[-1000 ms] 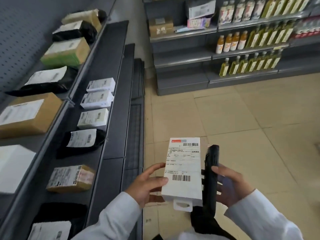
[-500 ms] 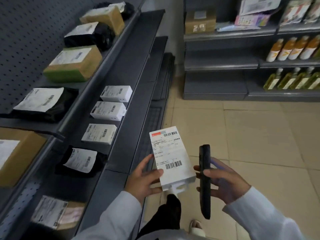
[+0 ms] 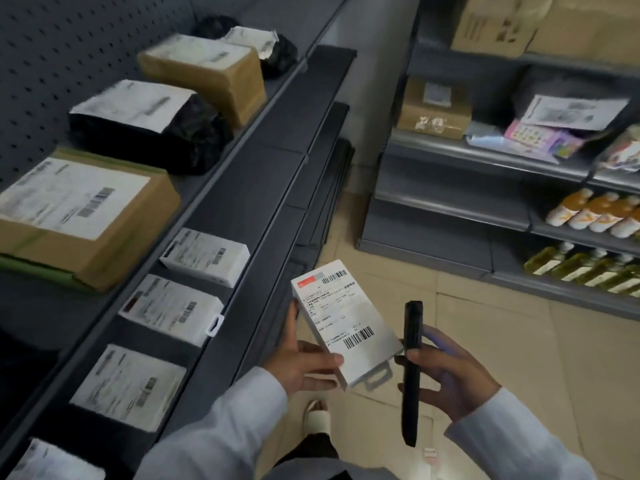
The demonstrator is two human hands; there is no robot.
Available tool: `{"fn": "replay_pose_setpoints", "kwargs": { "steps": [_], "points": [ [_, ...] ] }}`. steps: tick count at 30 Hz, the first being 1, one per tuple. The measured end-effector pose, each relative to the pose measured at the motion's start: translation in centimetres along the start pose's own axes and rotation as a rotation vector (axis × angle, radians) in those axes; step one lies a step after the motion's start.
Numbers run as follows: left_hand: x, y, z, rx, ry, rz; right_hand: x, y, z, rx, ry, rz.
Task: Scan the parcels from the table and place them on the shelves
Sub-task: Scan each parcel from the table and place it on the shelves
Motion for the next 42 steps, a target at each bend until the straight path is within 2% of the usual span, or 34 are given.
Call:
{"fn": "replay_pose_setpoints", "kwargs": {
  "steps": [8, 14, 20, 24, 27, 33, 35, 38, 42],
  "points": [
    [4.2, 7.5, -7.0, -0.003, 0.087, -0.113, -4.1, 10.4, 5.7, -0.055, -0.040, -0.007],
    [7.6, 11.7, -9.7, -0.007, -0.048, -0.230, -7.2, 19.7, 9.3, -0.191, -0.140, 0.105],
    [9.4, 16.8, -10.7, -0.022, -0.387, -0.454, -11.2, 29.8, 13.0, -0.334, -0.338, 0.242],
    [9.1, 18.9, -12.7, 0.004, -0.422, -0.581, -13.1, 35.2, 15.3, -0.414, -0.486, 0.310],
    [8.5, 20.5, -14.7, 0.086, -0.459, -0.718, -14.5, 38.9, 16.9, -0.480, -0.601, 0.381],
    [7.6, 23.0, -16.5, 0.132, -0.562, -0.961, -16.2, 42.7, 18.3, -0.588, -0.759, 0.517],
    [7.2, 24.0, -16.6, 0.096, -0.706, -1.008, -16.6, 43.4, 18.5, -0.594, -0.780, 0.556],
    [6.4, 25.3, -16.4, 0.147, -0.849, -1.093, -17.2, 44.1, 18.4, -0.609, -0.762, 0.565],
    [6.4, 26.5, -14.7, 0.201, -0.814, -1.244, -18.4, 44.1, 17.5, -0.636, -0.778, 0.602]
  ]
}}
Point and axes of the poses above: each hand's wrist, its own y-axis towards the middle knuckle, its own x-axis out of the back of the hand, z = x × y, the point moved 3 cm from there along y, towards the middle knuckle, and after that the axes turned 13 degrees about y, right-handed, at the moved point
